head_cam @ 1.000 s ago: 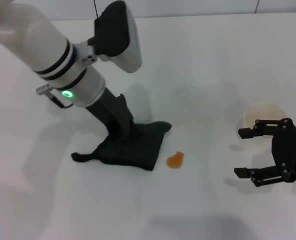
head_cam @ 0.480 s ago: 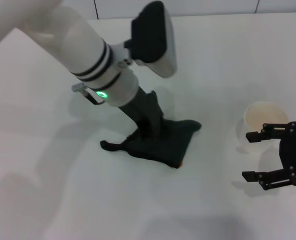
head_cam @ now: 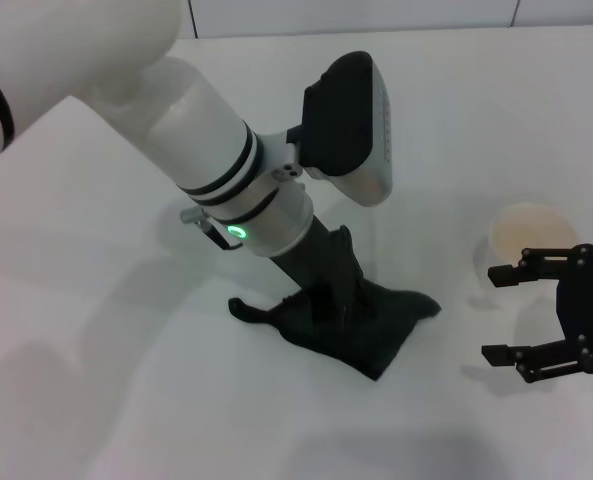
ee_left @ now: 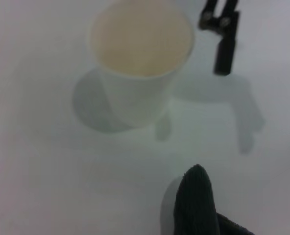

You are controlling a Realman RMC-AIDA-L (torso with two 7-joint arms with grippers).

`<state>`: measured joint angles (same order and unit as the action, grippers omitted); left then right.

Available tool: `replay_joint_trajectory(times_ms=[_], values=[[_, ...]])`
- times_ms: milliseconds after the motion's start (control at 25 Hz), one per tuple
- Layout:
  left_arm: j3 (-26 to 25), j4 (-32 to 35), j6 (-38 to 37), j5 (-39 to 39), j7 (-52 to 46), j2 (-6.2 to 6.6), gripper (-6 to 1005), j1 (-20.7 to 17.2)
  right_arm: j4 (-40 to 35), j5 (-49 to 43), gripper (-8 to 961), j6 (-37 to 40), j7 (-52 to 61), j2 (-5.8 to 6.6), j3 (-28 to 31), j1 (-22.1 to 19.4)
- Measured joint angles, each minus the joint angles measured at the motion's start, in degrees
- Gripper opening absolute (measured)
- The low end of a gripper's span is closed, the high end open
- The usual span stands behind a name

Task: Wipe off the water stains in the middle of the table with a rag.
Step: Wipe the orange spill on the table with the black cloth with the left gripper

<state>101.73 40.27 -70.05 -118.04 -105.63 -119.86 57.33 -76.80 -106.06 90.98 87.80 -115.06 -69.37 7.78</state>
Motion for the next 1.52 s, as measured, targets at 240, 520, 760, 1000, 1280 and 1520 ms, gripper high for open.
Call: replay_joint_trajectory(times_ms=[240,520,760,1000,1280,1520], values=[[3.1,0.1,-0.4,2.1,0.2,-0.02,80,-0.1,0.0,0.1,838,-0.2,0.6,-0.07,-0.3,0.3],[2.5,-0.9,2.2,0.6,-0.1,0.37,80,-0.1,0.0,0.3,838,-0.3,0.6,-0.07,-0.4,0.3],[-3.7,-1.3,2.8,-6.0,-0.4,0.36,80,-1.3,0.0,0.5,838,-0.3,0.6,-0.08,-0.5,0.1],[-10.5,-1.6,3.5,-11.3,-0.5,0.46,79,-2.3,0.0,0.5,838,-0.2,0.6,-0.08,-0.5,0.3],[-13.0,-1.5,4.4,-14.6,-1.2,0.38,79,-2.4,0.0,0.6,838,-0.2,0.6,-0.14,-0.6,0.4],[-10.6,-1.3,4.7,-12.0,-0.3,0.01,79,-0.9,0.0,0.8,838,-0.3,0.6,-0.16,-0.7,0.4]])
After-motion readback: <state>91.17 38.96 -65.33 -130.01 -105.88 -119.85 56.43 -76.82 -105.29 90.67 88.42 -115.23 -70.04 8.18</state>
